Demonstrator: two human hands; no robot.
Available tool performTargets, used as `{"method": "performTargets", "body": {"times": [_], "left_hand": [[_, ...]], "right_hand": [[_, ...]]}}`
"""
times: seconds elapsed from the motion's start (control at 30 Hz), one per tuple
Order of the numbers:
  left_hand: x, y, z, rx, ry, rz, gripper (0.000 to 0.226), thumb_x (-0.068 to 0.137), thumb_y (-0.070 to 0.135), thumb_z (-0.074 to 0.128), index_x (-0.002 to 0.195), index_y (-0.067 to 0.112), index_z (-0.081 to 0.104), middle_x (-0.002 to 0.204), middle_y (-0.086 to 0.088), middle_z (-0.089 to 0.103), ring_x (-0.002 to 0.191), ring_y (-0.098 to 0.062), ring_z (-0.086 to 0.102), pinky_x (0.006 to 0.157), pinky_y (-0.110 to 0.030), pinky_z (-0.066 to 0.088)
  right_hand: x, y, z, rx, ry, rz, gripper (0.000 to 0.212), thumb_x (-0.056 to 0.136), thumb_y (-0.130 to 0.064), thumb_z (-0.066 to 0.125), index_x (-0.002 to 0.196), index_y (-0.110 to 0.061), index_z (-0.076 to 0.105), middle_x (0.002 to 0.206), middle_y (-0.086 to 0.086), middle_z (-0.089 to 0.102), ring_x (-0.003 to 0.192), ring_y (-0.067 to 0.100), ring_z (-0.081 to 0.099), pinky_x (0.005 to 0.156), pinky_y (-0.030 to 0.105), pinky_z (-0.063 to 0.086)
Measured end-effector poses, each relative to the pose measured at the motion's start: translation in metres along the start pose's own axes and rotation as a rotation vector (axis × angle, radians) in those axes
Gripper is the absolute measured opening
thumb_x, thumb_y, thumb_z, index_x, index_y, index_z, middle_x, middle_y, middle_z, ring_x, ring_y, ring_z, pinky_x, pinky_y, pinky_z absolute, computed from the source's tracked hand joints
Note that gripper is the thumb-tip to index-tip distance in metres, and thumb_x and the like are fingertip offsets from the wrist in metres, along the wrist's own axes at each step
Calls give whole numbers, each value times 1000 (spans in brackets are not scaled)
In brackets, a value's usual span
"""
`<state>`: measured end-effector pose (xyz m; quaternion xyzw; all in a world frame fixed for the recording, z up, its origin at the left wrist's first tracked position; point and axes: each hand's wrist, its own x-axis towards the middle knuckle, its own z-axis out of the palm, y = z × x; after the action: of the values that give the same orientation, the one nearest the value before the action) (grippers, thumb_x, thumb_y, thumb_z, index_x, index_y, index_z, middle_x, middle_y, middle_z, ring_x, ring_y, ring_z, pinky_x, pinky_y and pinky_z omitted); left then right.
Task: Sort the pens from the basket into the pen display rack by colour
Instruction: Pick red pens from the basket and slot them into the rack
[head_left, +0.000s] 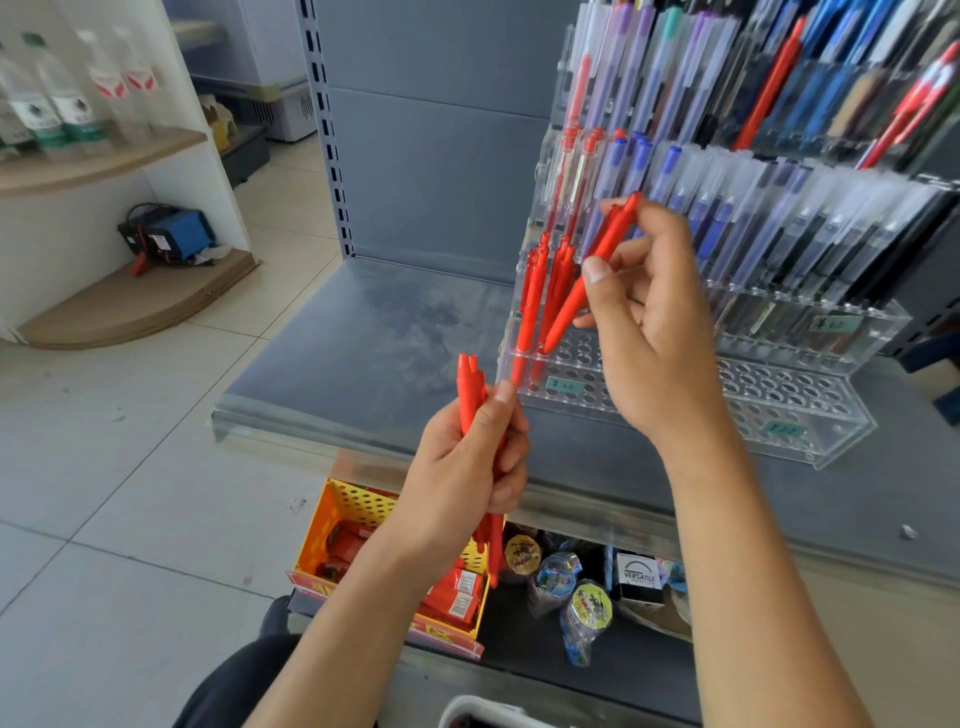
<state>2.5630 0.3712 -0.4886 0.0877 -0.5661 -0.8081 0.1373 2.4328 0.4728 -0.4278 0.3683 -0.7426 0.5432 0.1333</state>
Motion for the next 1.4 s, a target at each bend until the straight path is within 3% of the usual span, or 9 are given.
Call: {"method": "performTargets", "body": {"times": [0.17, 0.37, 0.53, 0.67, 0.8, 0.97, 1.1, 1.2, 1.4], "left_hand": [[0, 1, 1, 12, 8, -1, 33, 98, 41, 47, 85, 12, 54, 63, -3, 37, 48, -13, 30, 47, -29, 23], [0, 2, 3, -52, 38, 10, 36, 102, 38, 44, 90, 6, 55, 62, -10, 54, 45, -19, 51, 45, -26, 42], [4, 10, 8, -391, 151, 111, 36, 101, 37, 40, 97, 6, 58, 83, -17, 74, 81, -30, 76, 69, -32, 62], [7, 16, 7, -576, 232, 174, 34, 99, 41, 42, 97, 12, 59, 103, -18, 76, 110, -32, 71, 94, -43, 58], [8, 18, 6, -638, 267, 162, 35, 102, 42, 40, 103, 14, 60, 119, -14, 73, 118, -28, 68, 88, -38, 59], [7, 20, 4, -562, 279, 144, 41, 105, 42, 36, 117, 11, 60, 124, -14, 71, 118, -28, 67, 89, -38, 59], [5, 18, 3, -454, 177, 38, 41, 105, 39, 37, 123, 10, 60, 124, -13, 71, 109, -29, 71, 73, -31, 63], [3, 15, 5, -328, 84, -41, 41, 103, 38, 40, 124, 9, 62, 117, -17, 73, 88, -26, 77, 61, -27, 62], [2, 8, 1, -187, 17, -68, 42, 98, 38, 43, 117, 7, 63, 96, -21, 74, 62, -25, 71, 55, -28, 60]], "right_hand": [[-4, 5, 3, -112, -136, 41, 37, 99, -23, 62, 134, -24, 49, 90, -10, 65, 83, 4, 66, 74, 20, 53], [-8, 7, 3, -232, -133, 60, 57, 88, -24, 76, 128, -28, 37, 83, -11, 69, 79, 2, 66, 76, 28, 55], [-9, 3, -3, -185, -88, -88, 19, 91, -29, 73, 90, -17, 59, 76, -8, 62, 73, 9, 60, 67, 21, 45], [-14, -10, -6, -40, -545, 7, 26, 81, -47, 80, 74, -22, 74, 71, -8, 70, 67, 8, 62, 63, 16, 40], [-17, -6, -1, -121, -814, 91, 16, 77, -42, 85, 81, -27, 81, 80, -14, 75, 78, 3, 69, 75, 22, 51], [-14, 3, -7, 106, -592, 193, 12, 81, -30, 83, 86, -20, 79, 83, -2, 76, 80, 18, 71, 78, 36, 55], [-9, 6, -17, 433, -415, 268, 16, 79, -22, 77, 87, -9, 75, 79, 7, 75, 75, 18, 70, 69, 28, 54], [-7, 6, -17, 634, -252, 329, 17, 80, -19, 74, 91, -6, 73, 85, 12, 76, 80, 23, 72, 67, 26, 55], [-2, 8, -15, 536, -15, 229, 15, 104, -12, 53, 115, -10, 63, 96, 9, 74, 80, 23, 73, 64, 29, 57]]}}
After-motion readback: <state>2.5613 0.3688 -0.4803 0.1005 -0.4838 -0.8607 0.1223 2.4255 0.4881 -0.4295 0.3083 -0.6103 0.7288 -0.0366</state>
